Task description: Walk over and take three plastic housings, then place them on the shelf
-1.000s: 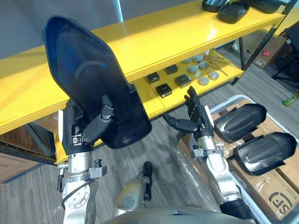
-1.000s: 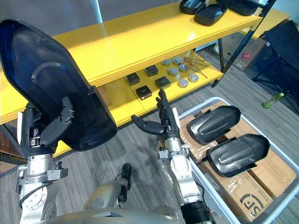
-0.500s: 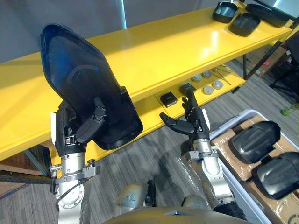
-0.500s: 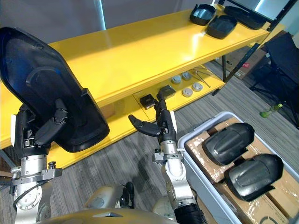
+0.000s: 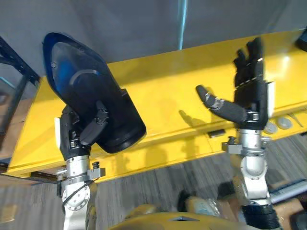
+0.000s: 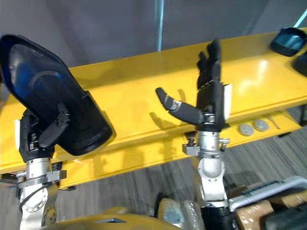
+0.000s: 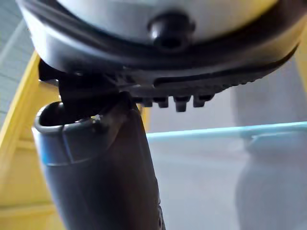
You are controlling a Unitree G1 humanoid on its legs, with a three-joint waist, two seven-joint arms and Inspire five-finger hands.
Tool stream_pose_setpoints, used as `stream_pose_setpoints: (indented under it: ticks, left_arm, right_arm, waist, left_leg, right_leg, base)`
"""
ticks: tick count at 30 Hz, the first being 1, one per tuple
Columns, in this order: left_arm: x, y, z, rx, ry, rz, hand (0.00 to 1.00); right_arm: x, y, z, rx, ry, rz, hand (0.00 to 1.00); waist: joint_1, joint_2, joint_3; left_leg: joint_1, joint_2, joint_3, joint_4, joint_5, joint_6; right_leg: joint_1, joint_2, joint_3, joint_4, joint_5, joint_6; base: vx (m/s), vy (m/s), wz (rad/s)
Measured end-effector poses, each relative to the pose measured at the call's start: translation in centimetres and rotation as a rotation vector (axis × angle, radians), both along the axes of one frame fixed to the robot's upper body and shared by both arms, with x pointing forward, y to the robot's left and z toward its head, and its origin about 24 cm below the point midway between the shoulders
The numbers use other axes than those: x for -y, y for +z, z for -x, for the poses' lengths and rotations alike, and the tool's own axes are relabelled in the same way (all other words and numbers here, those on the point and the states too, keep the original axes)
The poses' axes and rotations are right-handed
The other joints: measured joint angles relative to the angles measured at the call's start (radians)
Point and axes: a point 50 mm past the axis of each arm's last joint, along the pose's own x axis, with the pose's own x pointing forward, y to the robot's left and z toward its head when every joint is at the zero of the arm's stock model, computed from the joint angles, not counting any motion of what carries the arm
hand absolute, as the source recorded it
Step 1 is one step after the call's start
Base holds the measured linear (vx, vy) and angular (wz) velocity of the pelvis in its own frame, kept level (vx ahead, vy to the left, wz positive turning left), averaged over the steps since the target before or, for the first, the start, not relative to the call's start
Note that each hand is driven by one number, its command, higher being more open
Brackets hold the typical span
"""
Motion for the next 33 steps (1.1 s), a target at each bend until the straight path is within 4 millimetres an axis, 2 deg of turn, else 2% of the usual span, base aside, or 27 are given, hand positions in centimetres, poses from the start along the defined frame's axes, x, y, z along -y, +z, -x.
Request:
stream_pose_setpoints:
  ticks: [1, 2, 3, 4, 5, 6, 7, 8, 9, 10, 11, 13, 16, 20, 25, 28, 29, 33]
  left_arm:
    - [-0.1, 0.3, -0.2, 0.009, -0.014, -0.021, 0.0]
    - [-0.3, 0.8, -0.6, 0.03, -0.033, -0.045, 0.0]
    - [-0.1, 1.2, -1.0, 0.059, -0.062, -0.037, 0.0]
    - [0.2, 1.8, -1.4, 0.107, -0.107, -0.019, 0.0]
    - [0.8, 2.0, -1.7, 0.13, -0.152, 0.006, 0.0]
    - [1.6, 2.2, -1.8, 0.144, -0.204, 0.019, 0.0]
    - [2.0, 2.3, -2.0, 0.153, -0.244, 0.019, 0.0]
    - [2.4, 2.3, -2.1, 0.151, -0.272, 0.015, 0.0]
    - [2.6, 2.8, -2.3, 0.169, -0.316, -0.013, 0.0]
    - [2.7, 3.1, -2.4, 0.177, -0.333, -0.029, 0.0]
    - [2.9, 3.3, -2.6, 0.18, -0.364, -0.049, 0.0]
    - [3.2, 3.4, -3.0, 0.163, -0.406, -0.056, 0.0]
    - [4.0, 3.2, -3.2, 0.122, -0.453, -0.049, 0.0]
    - [5.9, 2.7, -3.8, 0.05, -0.556, -0.024, 0.0]
    - [8.6, 3.9, -5.5, 0.041, -0.675, -0.049, 0.0]
    - [9.4, 5.1, -8.3, 0.051, -0.609, -0.075, 0.0]
    - [9.1, 5.6, -9.9, 0.044, -0.54, -0.066, 0.0]
    - [7.6, 5.6, -13.0, -0.01, -0.347, -0.018, 0.0]
  right_arm:
    - [0.3, 0.2, 0.0, 0.009, -0.013, -0.006, 1.0]
    - [0.7, 0.5, -0.1, 0.025, -0.029, -0.007, 1.0]
    - [1.2, 0.7, 0.0, 0.036, -0.049, -0.009, 1.0]
    - [1.7, 0.8, 0.1, 0.04, -0.077, -0.018, 1.0]
    - [2.2, 0.6, 0.1, 0.03, -0.104, -0.029, 1.0]
    - [2.7, 0.3, 0.3, 0.011, -0.134, -0.037, 1.0]
    - [2.9, 0.0, 0.4, -0.003, -0.155, -0.046, 1.0]
    - [3.0, -0.3, 0.6, -0.021, -0.171, -0.056, 1.0]
    - [3.0, -0.8, 0.7, -0.04, -0.189, -0.085, 1.0]
    - [3.0, -0.9, 0.7, -0.044, -0.193, -0.095, 1.0]
    - [3.2, -1.1, 0.7, -0.061, -0.201, -0.108, 1.0]
    - [3.2, -1.9, 1.2, -0.089, -0.216, -0.157, 1.0]
    - [3.6, -2.8, 2.0, -0.125, -0.24, -0.189, 1.0]
    - [3.8, -3.1, 2.2, -0.162, -0.255, -0.191, 1.0]
    - [4.0, -3.3, 2.5, -0.186, -0.266, -0.188, 1.0]
    - [4.3, -3.4, 2.6, -0.205, -0.266, -0.169, 1.0]
    - [4.6, -3.3, 2.7, -0.204, -0.275, -0.157, 1.0]
    - [5.6, -3.6, 3.4, -0.218, -0.298, -0.157, 1.0]
  waist:
    - [0.011, -0.015, 0.009]
    - [0.011, -0.037, 0.015]
    - [0.004, -0.04, 0.016]
    - [-0.003, -0.045, 0.025]
    - [-0.009, -0.034, 0.027]
    - [-0.018, -0.011, 0.029]
    - [-0.032, -0.017, 0.035]
    - [-0.042, -0.025, 0.034]
    - [-0.059, -0.052, 0.033]
    - [-0.063, -0.059, 0.034]
    - [-0.071, -0.061, 0.034]
    - [-0.082, -0.064, 0.033]
    - [-0.102, -0.076, 0.035]
    - [-0.114, -0.08, 0.036]
    - [-0.142, -0.089, 0.035]
    - [-0.175, -0.093, 0.035]
    - [-0.196, -0.094, 0.034]
    - [-0.244, -0.098, 0.037]
  left_leg:
    - [-0.033, 0.03, 0.026, 0.049, -0.028, 0.009]
    - [-0.098, 0.097, 0.047, 0.053, -0.051, -0.019]
    - [-0.133, 0.158, 0.053, -0.007, -0.053, -0.061]
    - [-0.156, 0.22, 0.058, -0.113, -0.033, -0.12]
    - [-0.152, 0.266, 0.051, -0.218, 0.016, -0.15]
    - [-0.108, 0.327, 0.047, -0.354, 0.178, -0.164]
    - [-0.089, 0.319, 0.058, -0.357, 0.231, -0.174]
    - [-0.074, 0.296, 0.065, -0.371, 0.227, -0.176]
    - [-0.049, 0.243, 0.099, -0.426, 0.233, -0.148]
    - [-0.044, 0.231, 0.114, -0.436, 0.236, -0.14]
    - [-0.043, 0.221, 0.132, -0.446, 0.234, -0.127]
    - [-0.038, 0.221, 0.147, -0.447, 0.225, -0.119]
    - [-0.033, 0.224, 0.167, -0.447, 0.218, -0.119]
    - [-0.01, 0.234, 0.19, -0.462, 0.213, -0.127]
    - [-0.01, 0.264, 0.22, -0.455, 0.213, -0.136]
    - [-0.004, 0.294, 0.252, -0.442, 0.209, -0.14]
    - [-0.003, 0.302, 0.27, -0.443, 0.209, -0.141]
    - [0.022, 0.317, 0.325, -0.457, 0.208, -0.144]
  right_leg:
    - [0.02, -0.013, 0.003, -0.013, 0.002, 0.003]
    - [0.035, -0.044, -0.01, -0.013, -0.001, 0.004]
    - [0.041, -0.065, -0.026, -0.006, -0.008, 0.014]
    - [0.063, -0.094, -0.028, 0.0, -0.032, 0.051]
    - [0.073, -0.108, -0.03, 0.017, -0.045, 0.07]
    - [0.084, -0.118, -0.026, 0.049, -0.081, 0.109]
    - [0.096, -0.147, -0.009, 0.079, -0.115, 0.138]
    - [0.096, -0.174, -0.008, 0.081, -0.11, 0.138]
    - [0.094, -0.225, 0.004, 0.057, -0.102, 0.148]
    - [0.093, -0.237, 0.01, 0.041, -0.096, 0.152]
    - [0.099, -0.247, 0.012, 0.005, -0.062, 0.162]
    - [0.113, -0.246, 0.011, -0.046, -0.014, 0.183]
    - [0.124, -0.245, 0.013, -0.082, 0.0, 0.188]
    - [0.132, -0.238, 0.025, -0.101, -0.003, 0.183]
    - [0.1, -0.21, 0.062, -0.093, -0.006, 0.164]
    - [0.09, -0.188, 0.102, -0.098, 0.017, 0.163]
    - [0.078, -0.182, 0.123, -0.099, 0.023, 0.167]
    - [0.063, -0.17, 0.179, -0.11, 0.041, 0.161]
  base:
    - [0.26, 0.062, -0.02]
    - [0.19, -0.01, 0.17]
    - [0.21, 0.064, 0.37]
    - [0.22, 0.167, 0.29]
    - [0.26, 0.278, 0.03]
    - [0.21, 0.284, -0.11]
    - [0.2, 0.339, -0.13]
    - [0.18, 0.353, -0.14]
    - [0.17, 0.34, -0.19]
    - [0.14, 0.27, -0.29]
    - [0.1, 0.173, -0.24]
    - [0.08, 0.139, -0.25]
    - [0.03, 0.035, -0.2]
    - [-0.03, -0.014, -0.22]
    - [-0.05, -0.022, -0.27]
    - [-0.01, -0.009, -0.41]
    - [-0.01, -0.001, -0.36]
    - [-0.01, 0.012, -0.43]
